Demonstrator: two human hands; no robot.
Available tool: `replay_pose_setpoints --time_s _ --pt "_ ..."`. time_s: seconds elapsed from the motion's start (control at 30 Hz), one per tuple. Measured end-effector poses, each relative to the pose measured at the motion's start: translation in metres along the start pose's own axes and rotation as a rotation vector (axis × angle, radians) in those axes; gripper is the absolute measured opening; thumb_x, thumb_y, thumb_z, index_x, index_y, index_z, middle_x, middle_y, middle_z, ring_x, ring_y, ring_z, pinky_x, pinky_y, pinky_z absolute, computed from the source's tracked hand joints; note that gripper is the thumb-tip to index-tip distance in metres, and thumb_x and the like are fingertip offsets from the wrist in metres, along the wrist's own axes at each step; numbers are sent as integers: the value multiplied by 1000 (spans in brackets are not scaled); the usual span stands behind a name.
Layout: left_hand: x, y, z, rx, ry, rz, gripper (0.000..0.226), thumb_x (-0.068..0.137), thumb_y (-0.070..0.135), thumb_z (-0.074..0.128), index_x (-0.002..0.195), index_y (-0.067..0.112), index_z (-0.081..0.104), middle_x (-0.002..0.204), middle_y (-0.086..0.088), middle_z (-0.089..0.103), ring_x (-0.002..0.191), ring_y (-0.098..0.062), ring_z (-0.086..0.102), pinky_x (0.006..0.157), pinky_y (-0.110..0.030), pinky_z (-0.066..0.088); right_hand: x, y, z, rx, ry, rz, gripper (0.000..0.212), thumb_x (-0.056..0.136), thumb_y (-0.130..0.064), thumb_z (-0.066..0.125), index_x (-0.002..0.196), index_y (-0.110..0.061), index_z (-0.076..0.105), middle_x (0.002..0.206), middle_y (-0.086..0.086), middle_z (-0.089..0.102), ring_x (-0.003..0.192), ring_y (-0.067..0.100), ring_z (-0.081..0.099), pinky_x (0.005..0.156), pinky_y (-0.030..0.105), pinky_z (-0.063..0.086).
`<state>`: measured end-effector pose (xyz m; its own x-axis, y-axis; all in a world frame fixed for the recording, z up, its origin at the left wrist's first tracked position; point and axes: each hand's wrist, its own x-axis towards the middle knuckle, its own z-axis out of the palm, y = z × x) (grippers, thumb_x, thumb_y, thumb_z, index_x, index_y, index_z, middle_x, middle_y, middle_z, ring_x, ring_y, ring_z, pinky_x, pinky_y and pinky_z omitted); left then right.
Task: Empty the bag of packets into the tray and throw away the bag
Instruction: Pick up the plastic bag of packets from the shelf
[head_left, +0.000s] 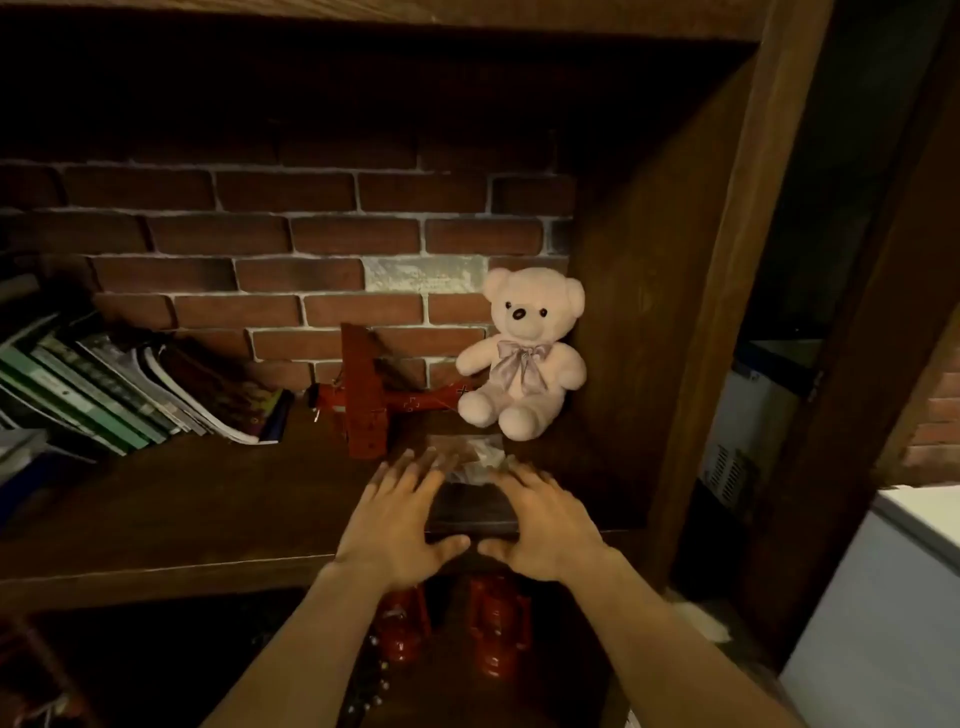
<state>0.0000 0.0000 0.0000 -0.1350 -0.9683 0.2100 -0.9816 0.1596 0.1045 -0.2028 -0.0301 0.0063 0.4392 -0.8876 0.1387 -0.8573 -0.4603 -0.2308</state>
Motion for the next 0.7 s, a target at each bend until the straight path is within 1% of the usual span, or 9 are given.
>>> replay_pose_setpoints --time_s 0.1,0.2,0.33,0.4,0.47,0.57,0.63,0.7 --pt "1 5 11 33 -63 31 102 83 70 53 159 30 -3 169 1 4 155 -19 -4 125 -37 -5 1 5 8 -17 -35 -25 91 81 -51 74 156 -32 26 166 -2 24 153 29 18 119 51 32" --pt "0 9 15 42 -119 33 95 88 60 57 158 31 0 168 0 12 155 -19 3 126 -36 1 2 6 16 -48 -42 -36 83 84 -44 74 155 -32 32 164 -2 29 152 28 23 119 48 33" --pt "-3 14 15 51 -186 1 69 95 47 56 154 30 24 160 -2 34 148 -25 29 122 -40 21 0 4 20 -99 -80 -25 66 89 -33 72 149 -29 44 161 1 37 145 27 38 117 44 36" --pt "-7 16 15 67 -184 8 64 96 43 57 152 30 29 154 0 41 144 -24 34 118 -40 27 -2 2 20 -129 -74 -42 62 89 -28 72 146 -29 48 158 2 41 140 28 43 114 45 39" --pt "-10 15 16 81 -158 20 60 95 39 59 149 32 33 147 3 47 138 -21 41 115 -39 32 -4 0 19 -181 -49 -71 56 89 -23 72 141 -28 52 151 2 49 134 28 49 109 44 43" --pt "-15 14 14 77 -118 42 53 95 31 60 144 36 40 138 7 53 127 -18 49 107 -37 40 -8 -3 18 -216 31 -109 41 90 -18 69 130 -26 61 132 0 61 120 26 56 100 41 48" --pt "-18 13 11 41 -98 54 45 97 28 57 140 38 45 135 10 56 122 -16 53 102 -36 44 -11 -4 16 -171 68 -123 27 93 -16 64 119 -24 66 121 -1 65 112 23 59 92 37 49" --pt "-20 11 4 -11 -94 57 37 100 30 52 135 40 48 132 11 59 119 -15 57 96 -36 47 -15 -5 10 -112 69 -124 18 94 -18 60 109 -23 69 112 0 68 105 22 61 85 35 49"
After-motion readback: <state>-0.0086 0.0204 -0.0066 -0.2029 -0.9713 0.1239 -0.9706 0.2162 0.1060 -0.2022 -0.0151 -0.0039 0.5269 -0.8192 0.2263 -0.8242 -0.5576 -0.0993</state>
